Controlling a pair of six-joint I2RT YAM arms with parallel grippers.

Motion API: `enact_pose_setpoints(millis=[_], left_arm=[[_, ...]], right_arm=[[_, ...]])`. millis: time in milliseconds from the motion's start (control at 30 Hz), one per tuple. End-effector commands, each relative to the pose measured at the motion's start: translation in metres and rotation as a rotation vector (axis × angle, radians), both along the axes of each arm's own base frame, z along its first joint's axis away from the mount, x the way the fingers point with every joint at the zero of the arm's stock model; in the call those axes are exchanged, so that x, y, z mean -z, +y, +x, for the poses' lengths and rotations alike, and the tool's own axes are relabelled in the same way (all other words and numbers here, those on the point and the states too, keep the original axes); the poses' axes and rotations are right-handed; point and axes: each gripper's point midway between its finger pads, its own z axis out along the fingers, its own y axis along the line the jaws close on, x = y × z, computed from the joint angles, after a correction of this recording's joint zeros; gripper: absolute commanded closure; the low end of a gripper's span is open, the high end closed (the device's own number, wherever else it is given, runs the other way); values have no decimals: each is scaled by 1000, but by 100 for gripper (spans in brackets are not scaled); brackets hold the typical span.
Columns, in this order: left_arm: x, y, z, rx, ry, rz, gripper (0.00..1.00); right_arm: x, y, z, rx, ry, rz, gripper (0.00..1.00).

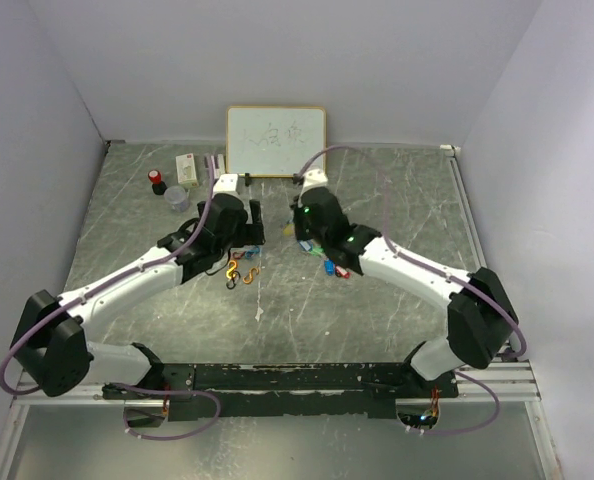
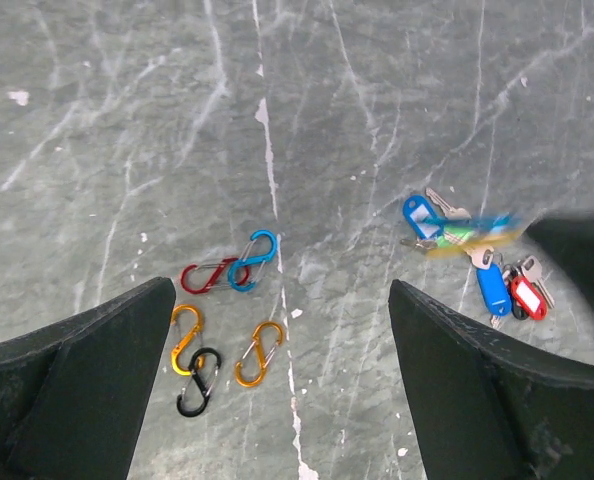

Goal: Put the keys on the keyring

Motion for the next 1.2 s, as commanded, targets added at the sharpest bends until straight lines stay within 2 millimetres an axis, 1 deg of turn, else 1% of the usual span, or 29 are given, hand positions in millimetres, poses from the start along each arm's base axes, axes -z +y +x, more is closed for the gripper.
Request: enact_pose_setpoints(millis=[0,133,167,233,333,433,533,633,767,900,1000,1167], left_arm=[[-14,18,-1,-82,-57,-6,0],[-16,14,-1,-57,-75,-24,0],[-15,13,-1,-53,-75,-25,0],[-13,10,0,-42,-71,-25,0],[-10,7,1,-31,-65,-23,0],[-8,5,1,-25,-58,-24,0],[-8,3,2,-20,-61,-33,0],[-8,2,2,-16,-64,-39,0],[-7,1,3,-12,-59,-31,0],[-6,1,2,-10,-56,-27,0],[-6,1,2,-10,-56,-25,0],[-7,2,2,-12,-57,-23,0]], right_arm=[[-10,-69,46,255,19,33,100],[-12,-134,80,418,16,72,100],[-11,-155,90,465,18,80,100],[-8,-176,103,512,11,94,100],[0,-206,118,576,-1,114,100],[14,-228,131,615,18,145,100],[28,-239,141,638,36,142,100],[36,-244,150,648,38,152,100],[48,-243,161,642,60,168,100],[56,-237,171,624,73,184,100],[59,-239,177,647,78,182,100],[56,-250,188,684,72,182,100]])
